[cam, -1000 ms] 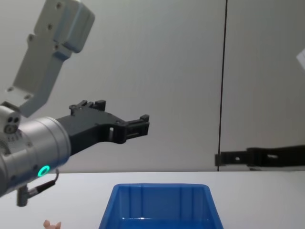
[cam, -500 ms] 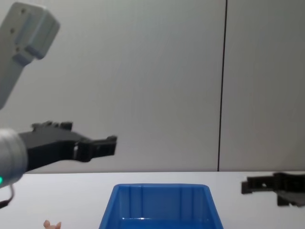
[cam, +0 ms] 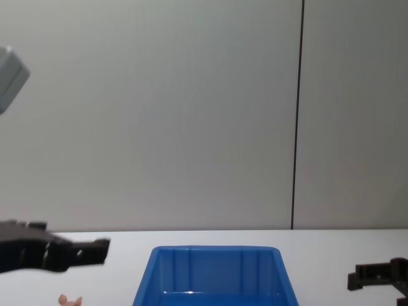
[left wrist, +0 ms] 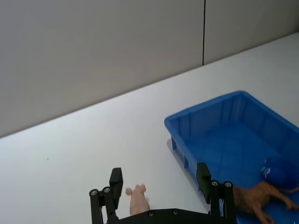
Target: Pick up the two dolls from the table and place them into the box.
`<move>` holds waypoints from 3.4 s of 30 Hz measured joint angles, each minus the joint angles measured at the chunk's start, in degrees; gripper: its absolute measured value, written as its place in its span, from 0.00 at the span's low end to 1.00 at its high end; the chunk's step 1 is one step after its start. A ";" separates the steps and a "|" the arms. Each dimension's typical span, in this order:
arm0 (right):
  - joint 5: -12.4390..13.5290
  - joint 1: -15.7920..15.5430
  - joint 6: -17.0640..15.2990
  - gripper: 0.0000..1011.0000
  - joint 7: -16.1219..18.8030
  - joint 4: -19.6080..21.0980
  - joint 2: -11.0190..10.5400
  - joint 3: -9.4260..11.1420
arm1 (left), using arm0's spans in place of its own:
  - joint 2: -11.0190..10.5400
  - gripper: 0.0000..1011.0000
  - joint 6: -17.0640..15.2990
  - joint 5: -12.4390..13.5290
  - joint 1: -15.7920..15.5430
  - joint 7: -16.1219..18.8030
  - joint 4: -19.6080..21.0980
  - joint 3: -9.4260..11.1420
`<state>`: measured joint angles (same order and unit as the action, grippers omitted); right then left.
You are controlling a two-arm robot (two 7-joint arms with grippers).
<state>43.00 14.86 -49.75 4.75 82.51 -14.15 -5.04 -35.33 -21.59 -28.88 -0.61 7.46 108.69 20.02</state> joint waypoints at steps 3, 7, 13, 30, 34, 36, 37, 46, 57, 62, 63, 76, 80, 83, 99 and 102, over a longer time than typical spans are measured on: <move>0.80 -0.05 -0.53 0.99 -0.62 -0.30 -0.06 0.25 | -0.78 0.99 -1.28 -1.57 0.72 0.37 0.50 -0.48; 1.64 -0.10 -1.13 0.99 -1.24 -0.62 -0.12 0.56 | -2.34 0.99 -4.58 -5.12 2.01 0.58 0.74 -1.45; 2.38 -0.13 -1.65 0.99 -1.83 -0.93 -0.15 0.83 | -3.14 0.99 -7.76 -7.48 2.04 -1.10 -0.87 -2.18; 3.27 -0.20 -2.26 0.99 -2.50 -1.25 -0.23 1.14 | -0.47 0.99 -12.02 -5.12 -5.34 -14.34 -14.63 -1.90; 3.35 -0.20 -2.31 0.99 -2.58 -1.27 -0.24 1.16 | 0.61 0.99 -12.08 -3.80 -7.38 -16.61 -18.14 -1.64; 3.41 -0.20 -2.34 0.99 -2.63 -1.30 -0.24 1.18 | 0.84 0.99 -12.08 -3.46 -7.83 -17.16 -18.91 -1.59; 3.42 -0.21 -2.35 0.99 -2.64 -1.30 -0.24 1.18 | 1.09 0.97 -12.08 -3.13 -8.32 -17.68 -19.74 -1.52; 3.49 -0.20 -2.42 0.99 -2.70 -1.35 -0.24 1.24 | 2.00 0.78 -12.07 -1.95 -10.06 -19.61 -22.71 -1.31; 3.55 -0.20 -2.45 0.99 -2.75 -1.36 -0.24 1.24 | 2.53 0.50 -11.99 -1.24 -11.07 -20.76 -24.42 -1.19; 3.57 -0.20 -2.45 0.99 -2.75 -1.36 -0.24 1.24 | 2.52 0.42 -11.32 -1.18 -11.02 -20.74 -24.39 -1.19; 3.57 -0.20 -2.45 0.99 -2.74 -1.36 -0.25 1.24 | 2.52 0.42 -11.32 -1.18 -11.02 -20.74 -24.39 -1.19; 3.57 -0.20 -2.45 0.99 -2.74 -1.35 -0.24 1.23 | 1.90 0.41 -4.77 -1.06 -9.95 -19.21 -22.02 -1.78; 3.57 -0.20 -2.45 0.99 -2.74 -1.35 -0.24 1.23 | 1.75 0.41 -2.38 -1.06 -9.78 -19.21 -21.23 -2.01; 3.57 -0.20 -2.45 0.99 -2.74 -1.35 -0.24 1.24 | 1.72 0.41 -0.36 -1.10 -9.80 -19.83 -20.61 -2.22; 3.57 -0.20 -2.45 0.99 -2.74 -1.35 -0.24 1.23 | 3.34 0.41 4.60 -2.10 -13.36 -29.65 -20.68 -2.33; 3.56 -0.20 -2.45 0.99 -2.74 -1.35 -0.24 1.23 | 3.98 0.41 4.67 -2.21 -14.48 -32.34 -21.41 -2.11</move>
<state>46.57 14.67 -52.19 2.01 81.16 -14.39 -3.81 -31.34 -16.92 -31.09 -15.09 -24.88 87.29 17.91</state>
